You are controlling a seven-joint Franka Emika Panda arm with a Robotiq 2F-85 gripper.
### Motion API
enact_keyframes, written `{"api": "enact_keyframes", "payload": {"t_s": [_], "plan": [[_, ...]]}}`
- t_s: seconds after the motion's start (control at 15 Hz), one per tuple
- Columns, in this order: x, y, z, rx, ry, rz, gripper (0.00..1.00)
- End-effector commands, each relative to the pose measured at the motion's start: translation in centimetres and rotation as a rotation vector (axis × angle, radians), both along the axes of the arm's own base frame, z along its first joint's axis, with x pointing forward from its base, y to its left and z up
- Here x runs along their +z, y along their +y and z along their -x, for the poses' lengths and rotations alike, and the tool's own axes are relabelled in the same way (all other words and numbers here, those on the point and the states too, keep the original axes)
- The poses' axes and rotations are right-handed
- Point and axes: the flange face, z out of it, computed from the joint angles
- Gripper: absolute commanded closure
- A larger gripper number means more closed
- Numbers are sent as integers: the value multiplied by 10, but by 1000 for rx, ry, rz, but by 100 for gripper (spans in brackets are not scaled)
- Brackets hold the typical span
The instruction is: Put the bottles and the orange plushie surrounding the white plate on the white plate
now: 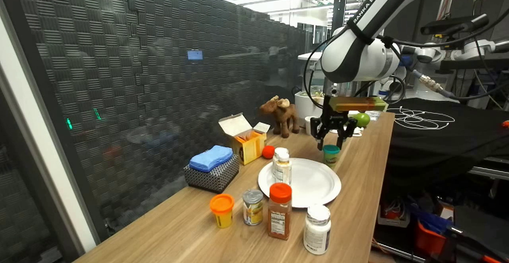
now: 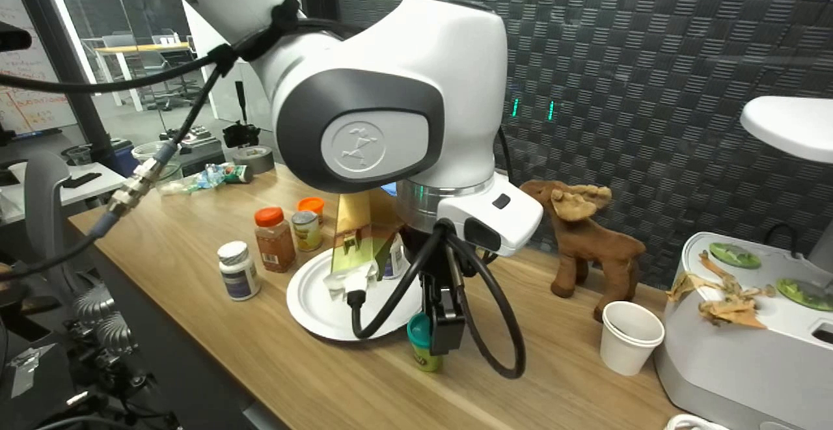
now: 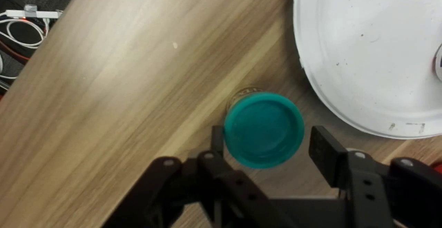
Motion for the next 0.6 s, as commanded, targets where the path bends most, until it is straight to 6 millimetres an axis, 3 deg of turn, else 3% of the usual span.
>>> {"api": "enact_keyframes", "payload": {"t_s": [0.0, 0.07, 0.33, 0.53], "plan": [[2, -4, -3, -4, -11, -27, 65], [4, -3, -2, -7, -12, -29, 71], [23, 3, 0, -8, -41, 7, 72], [46, 24, -6, 59, -75, 46, 72]]}}
